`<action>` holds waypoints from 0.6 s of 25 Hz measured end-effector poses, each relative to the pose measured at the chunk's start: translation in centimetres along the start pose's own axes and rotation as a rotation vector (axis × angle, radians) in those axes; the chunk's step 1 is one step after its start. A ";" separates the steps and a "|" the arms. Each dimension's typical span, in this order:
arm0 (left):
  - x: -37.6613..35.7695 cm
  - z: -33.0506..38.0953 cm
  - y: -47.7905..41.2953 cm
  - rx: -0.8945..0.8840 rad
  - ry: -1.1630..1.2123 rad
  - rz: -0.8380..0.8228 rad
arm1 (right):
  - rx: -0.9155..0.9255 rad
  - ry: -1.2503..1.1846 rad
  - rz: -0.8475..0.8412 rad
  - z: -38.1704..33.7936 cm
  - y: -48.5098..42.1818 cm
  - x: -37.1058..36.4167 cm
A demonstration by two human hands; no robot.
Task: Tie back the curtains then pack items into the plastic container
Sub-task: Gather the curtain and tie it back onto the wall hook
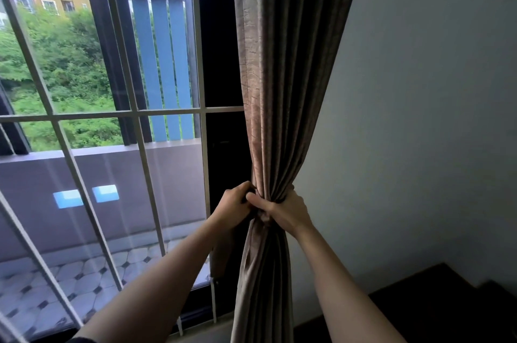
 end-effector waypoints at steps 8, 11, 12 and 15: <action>3.8 -1.4 -0.4 0.002 -0.083 0.007 | -0.088 0.024 0.062 0.5 -1.1 0.6; 5.6 -1.7 0.1 -0.057 -0.195 0.014 | -0.044 0.062 0.040 0.3 -1.2 1.2; 5.8 -1.9 0.3 -0.056 -0.213 0.033 | -0.018 0.090 0.017 0.1 -1.1 1.3; 5.7 -2.9 0.7 -0.023 -0.237 0.094 | 0.054 0.176 -0.030 -0.7 -0.9 1.7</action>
Point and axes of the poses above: each hand's wrist, its own y-axis away from the middle knuckle, its own x-axis out of the back of the hand, z = x × y, the point moved 6 cm from there along -y, towards the middle knuckle, and after that the axes turned 3 degrees about x, right-handed, at the moved point
